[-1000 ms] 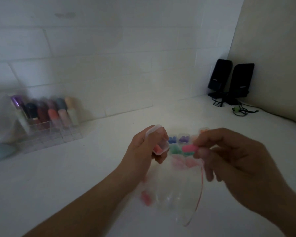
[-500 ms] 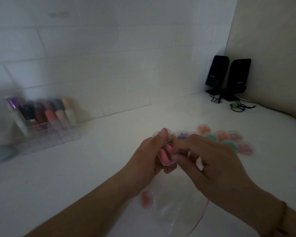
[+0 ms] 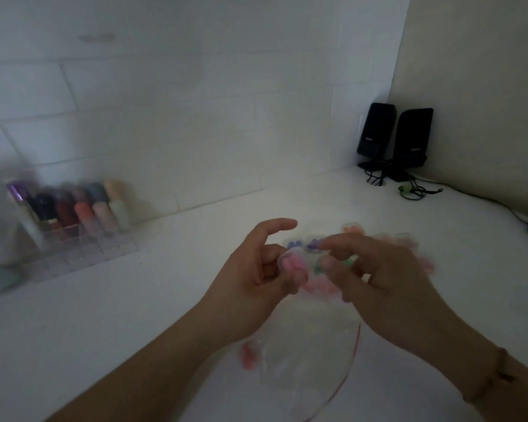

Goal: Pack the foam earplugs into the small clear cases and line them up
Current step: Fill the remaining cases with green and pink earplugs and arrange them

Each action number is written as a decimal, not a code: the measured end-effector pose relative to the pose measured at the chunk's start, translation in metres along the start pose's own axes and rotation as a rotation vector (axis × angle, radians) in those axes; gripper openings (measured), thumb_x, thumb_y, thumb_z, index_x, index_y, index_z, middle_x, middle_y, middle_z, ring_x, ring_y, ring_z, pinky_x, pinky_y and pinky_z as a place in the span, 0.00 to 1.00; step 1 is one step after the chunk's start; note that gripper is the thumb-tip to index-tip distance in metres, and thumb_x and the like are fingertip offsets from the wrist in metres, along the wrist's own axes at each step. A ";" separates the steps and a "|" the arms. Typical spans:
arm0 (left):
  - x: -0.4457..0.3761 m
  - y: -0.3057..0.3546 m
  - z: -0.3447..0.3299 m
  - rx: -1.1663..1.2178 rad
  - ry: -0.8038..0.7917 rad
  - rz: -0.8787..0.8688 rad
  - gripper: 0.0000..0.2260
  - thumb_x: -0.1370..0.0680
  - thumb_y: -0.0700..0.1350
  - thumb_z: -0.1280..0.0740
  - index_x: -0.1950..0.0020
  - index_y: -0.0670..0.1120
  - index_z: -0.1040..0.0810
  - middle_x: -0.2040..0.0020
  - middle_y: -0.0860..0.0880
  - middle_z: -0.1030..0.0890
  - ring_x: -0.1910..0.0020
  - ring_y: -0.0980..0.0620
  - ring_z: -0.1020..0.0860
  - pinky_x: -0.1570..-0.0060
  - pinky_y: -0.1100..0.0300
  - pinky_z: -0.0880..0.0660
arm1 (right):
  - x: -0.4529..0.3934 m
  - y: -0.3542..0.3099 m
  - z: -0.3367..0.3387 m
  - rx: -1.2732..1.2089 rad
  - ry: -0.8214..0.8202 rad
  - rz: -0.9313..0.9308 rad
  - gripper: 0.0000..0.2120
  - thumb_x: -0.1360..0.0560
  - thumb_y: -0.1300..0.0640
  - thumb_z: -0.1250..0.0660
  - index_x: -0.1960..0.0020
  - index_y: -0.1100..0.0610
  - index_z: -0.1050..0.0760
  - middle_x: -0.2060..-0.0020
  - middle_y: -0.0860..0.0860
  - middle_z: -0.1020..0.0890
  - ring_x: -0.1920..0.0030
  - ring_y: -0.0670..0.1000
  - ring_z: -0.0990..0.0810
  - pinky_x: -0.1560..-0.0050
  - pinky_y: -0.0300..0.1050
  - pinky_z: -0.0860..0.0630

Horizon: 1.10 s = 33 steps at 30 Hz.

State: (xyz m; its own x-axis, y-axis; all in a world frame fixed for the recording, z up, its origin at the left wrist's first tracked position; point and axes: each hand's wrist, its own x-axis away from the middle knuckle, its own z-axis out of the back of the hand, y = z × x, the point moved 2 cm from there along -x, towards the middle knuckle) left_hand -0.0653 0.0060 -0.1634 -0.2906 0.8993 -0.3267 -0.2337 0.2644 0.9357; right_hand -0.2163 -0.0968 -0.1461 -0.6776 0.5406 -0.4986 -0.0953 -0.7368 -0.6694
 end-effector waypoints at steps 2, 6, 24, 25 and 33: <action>0.002 0.004 -0.003 -0.124 -0.020 -0.046 0.24 0.25 0.34 0.30 0.33 0.51 0.32 0.62 0.51 0.19 0.61 0.54 0.19 0.55 0.58 0.23 | 0.002 -0.003 -0.005 -0.009 -0.085 0.002 0.18 0.28 0.33 0.39 0.49 0.41 0.20 0.58 0.40 0.18 0.67 0.46 0.20 0.67 0.40 0.24; -0.002 0.017 -0.015 -0.486 -0.037 -0.137 0.25 0.29 0.44 0.24 0.35 0.54 0.30 0.59 0.54 0.16 0.60 0.51 0.17 0.54 0.53 0.21 | 0.000 -0.007 0.007 -0.041 -0.157 -0.032 0.08 0.28 0.43 0.32 0.55 0.45 0.17 0.63 0.41 0.17 0.69 0.43 0.20 0.68 0.30 0.30; -0.088 0.006 -0.117 -1.098 -0.302 -0.057 0.16 0.27 0.54 0.28 0.41 0.54 0.21 0.44 0.53 0.23 0.44 0.54 0.25 0.45 0.61 0.29 | -0.008 0.097 0.094 0.312 -0.303 -0.567 0.10 0.25 0.56 0.30 0.63 0.55 0.28 0.64 0.54 0.17 0.76 0.47 0.26 0.77 0.36 0.31; -0.089 0.005 -0.120 -1.095 -0.314 -0.041 0.16 0.27 0.55 0.28 0.41 0.54 0.21 0.44 0.53 0.23 0.44 0.54 0.25 0.45 0.60 0.29 | -0.008 0.096 0.094 0.351 -0.314 -0.553 0.11 0.25 0.55 0.30 0.63 0.54 0.28 0.63 0.53 0.17 0.72 0.49 0.25 0.74 0.37 0.29; -0.111 0.014 -0.159 -1.087 -0.421 -0.121 0.14 0.25 0.56 0.31 0.42 0.52 0.22 0.45 0.54 0.22 0.45 0.54 0.24 0.45 0.61 0.30 | -0.011 0.103 0.169 0.064 0.486 -0.503 0.19 0.24 0.45 0.33 0.69 0.54 0.28 0.81 0.44 0.29 0.79 0.42 0.32 0.71 0.37 0.36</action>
State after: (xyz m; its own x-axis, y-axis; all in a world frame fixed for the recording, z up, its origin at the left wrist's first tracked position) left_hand -0.1843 -0.1453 -0.1358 0.0700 0.9869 -0.1455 -0.9682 0.1024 0.2283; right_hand -0.3421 -0.2475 -0.1168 -0.1391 0.9313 -0.3365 -0.3643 -0.3641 -0.8572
